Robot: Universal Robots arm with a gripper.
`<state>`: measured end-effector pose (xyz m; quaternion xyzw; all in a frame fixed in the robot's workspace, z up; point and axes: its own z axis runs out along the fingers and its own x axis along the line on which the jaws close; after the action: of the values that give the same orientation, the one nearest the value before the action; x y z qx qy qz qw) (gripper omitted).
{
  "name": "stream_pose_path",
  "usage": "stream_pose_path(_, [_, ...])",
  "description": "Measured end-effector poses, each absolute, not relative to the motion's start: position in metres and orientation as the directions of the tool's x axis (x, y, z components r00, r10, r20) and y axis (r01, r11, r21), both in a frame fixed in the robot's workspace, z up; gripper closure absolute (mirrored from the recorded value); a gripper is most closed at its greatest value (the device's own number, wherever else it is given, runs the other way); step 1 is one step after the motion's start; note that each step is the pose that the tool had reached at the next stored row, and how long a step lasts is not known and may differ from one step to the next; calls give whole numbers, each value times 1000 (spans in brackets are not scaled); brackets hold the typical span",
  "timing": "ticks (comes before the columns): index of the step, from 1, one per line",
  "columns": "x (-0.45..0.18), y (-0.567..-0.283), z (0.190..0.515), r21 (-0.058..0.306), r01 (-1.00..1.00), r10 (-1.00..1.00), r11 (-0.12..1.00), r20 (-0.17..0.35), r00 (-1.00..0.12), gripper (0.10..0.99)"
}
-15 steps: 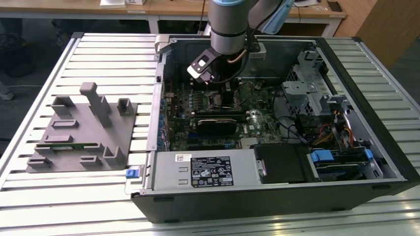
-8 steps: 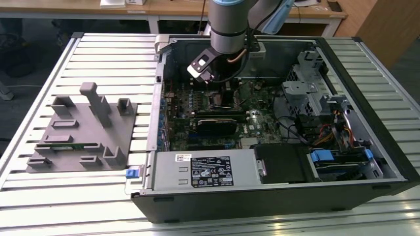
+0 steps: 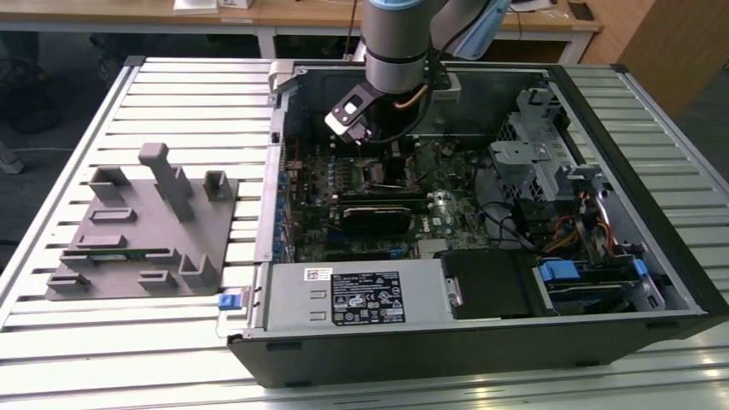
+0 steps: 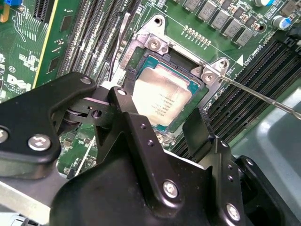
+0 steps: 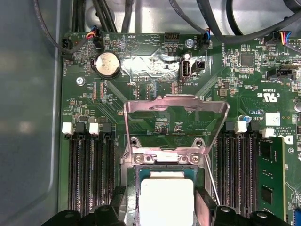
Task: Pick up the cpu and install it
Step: 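Place the cpu into insertion slot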
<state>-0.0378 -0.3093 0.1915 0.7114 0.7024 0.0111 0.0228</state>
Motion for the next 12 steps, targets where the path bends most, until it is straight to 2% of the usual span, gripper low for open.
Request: stream_pose_path(12, [-38, -309, 201, 48, 999, 1000, -12, -18, 13, 408])
